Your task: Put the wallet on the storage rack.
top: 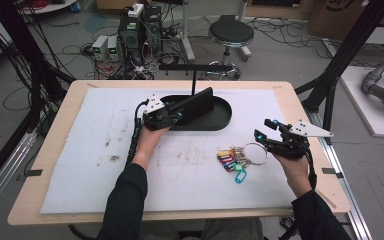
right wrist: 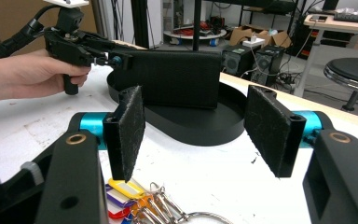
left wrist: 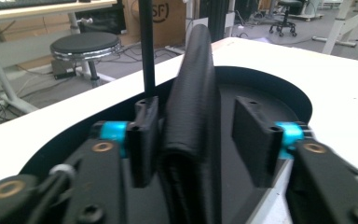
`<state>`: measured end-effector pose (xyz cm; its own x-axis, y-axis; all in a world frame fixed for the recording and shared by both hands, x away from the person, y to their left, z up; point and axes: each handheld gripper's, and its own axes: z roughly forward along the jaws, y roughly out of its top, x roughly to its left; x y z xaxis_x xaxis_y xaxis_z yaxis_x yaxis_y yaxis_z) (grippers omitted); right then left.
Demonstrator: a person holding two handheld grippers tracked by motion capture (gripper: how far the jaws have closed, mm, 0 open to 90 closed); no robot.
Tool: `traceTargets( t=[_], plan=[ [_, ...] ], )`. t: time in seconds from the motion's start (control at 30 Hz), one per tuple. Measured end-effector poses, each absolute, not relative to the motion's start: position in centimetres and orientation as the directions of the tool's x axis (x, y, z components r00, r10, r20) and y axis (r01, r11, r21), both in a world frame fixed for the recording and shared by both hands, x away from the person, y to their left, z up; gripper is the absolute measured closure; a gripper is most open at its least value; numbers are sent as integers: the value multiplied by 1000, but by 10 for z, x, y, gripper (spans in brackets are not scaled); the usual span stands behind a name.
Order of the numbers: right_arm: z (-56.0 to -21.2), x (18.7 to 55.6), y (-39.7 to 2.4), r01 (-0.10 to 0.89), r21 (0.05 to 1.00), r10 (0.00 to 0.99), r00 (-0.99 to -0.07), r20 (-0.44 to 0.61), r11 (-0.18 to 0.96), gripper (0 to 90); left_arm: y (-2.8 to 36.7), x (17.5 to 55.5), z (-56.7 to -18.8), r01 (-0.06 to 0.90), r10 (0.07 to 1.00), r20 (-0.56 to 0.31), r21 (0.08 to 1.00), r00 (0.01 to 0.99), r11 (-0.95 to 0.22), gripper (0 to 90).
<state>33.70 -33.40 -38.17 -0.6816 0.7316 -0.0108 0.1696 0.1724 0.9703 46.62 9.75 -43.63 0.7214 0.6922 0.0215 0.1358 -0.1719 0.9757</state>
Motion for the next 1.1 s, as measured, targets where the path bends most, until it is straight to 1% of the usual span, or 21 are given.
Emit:
traceTargets(
  t=[0.07, 0.1, 0.17, 0.3, 0.43, 0.53, 0.57, 0.67, 0.7, 0.73, 0.8, 0.83, 0.97, 1.07, 1.1],
  plan=[
    [-382, 337, -334, 171, 970, 732, -681, -9, 171, 390, 97, 465, -435, 154, 700, 11, 973, 714, -173, 411],
    [-382, 337, -334, 172, 970, 733, -680, -8, 170, 389, 98, 463, -432, 175, 709, -10, 972, 705, -160, 367],
    [-382, 337, -334, 166, 971, 733, -680, -11, 169, 389, 98, 461, -428, 177, 713, -6, 970, 701, -167, 303],
    [-382, 337, -335, 166, 971, 734, -679, -13, 171, 388, 100, 456, -421, 170, 718, 28, 965, 696, -201, 247],
    [-381, 337, -335, 168, 972, 737, -676, -10, 167, 385, 101, 443, -406, 140, 721, 98, 955, 686, -263, 234],
    [-381, 337, -335, 169, 972, 739, -674, -8, 165, 383, 101, 438, -400, 131, 723, 119, 951, 681, -280, 234],
    [-381, 337, -335, 169, 972, 739, -674, -7, 164, 381, 101, 430, -392, 126, 719, 142, 943, 681, -307, 234],
    [-381, 337, -336, 168, 972, 740, -673, -8, 164, 379, 100, 422, -386, 131, 711, 153, 936, 686, -327, 234],
    [-381, 337, -337, 166, 973, 741, -671, -9, 162, 377, 100, 414, -380, 136, 708, 166, 927, 686, -349, 234],
    [-381, 337, -337, 167, 973, 742, -670, -9, 162, 376, 100, 414, -380, 136, 708, 166, 927, 686, -349, 235],
    [-381, 337, -337, 169, 973, 745, -667, -5, 158, 374, 104, 396, -376, 83, 710, 191, 940, 678, -332, 235],
    [-381, 337, -337, 171, 973, 746, -666, -4, 158, 374, 105, 392, -376, 77, 711, 191, 942, 676, -326, 236],
    [-381, 337, -338, 171, 973, 749, -663, -5, 158, 371, 115, 368, -374, 60, 714, 189, 949, 674, -309, 236],
    [-381, 336, -338, 176, 972, 751, -660, -2, 158, 368, 122, 357, -375, 64, 718, 181, 952, 672, -300, 235],
    [-381, 336, -338, 177, 971, 752, -659, -1, 157, 367, 128, 348, -377, 71, 720, 171, 954, 673, -292, 235]
  ],
)
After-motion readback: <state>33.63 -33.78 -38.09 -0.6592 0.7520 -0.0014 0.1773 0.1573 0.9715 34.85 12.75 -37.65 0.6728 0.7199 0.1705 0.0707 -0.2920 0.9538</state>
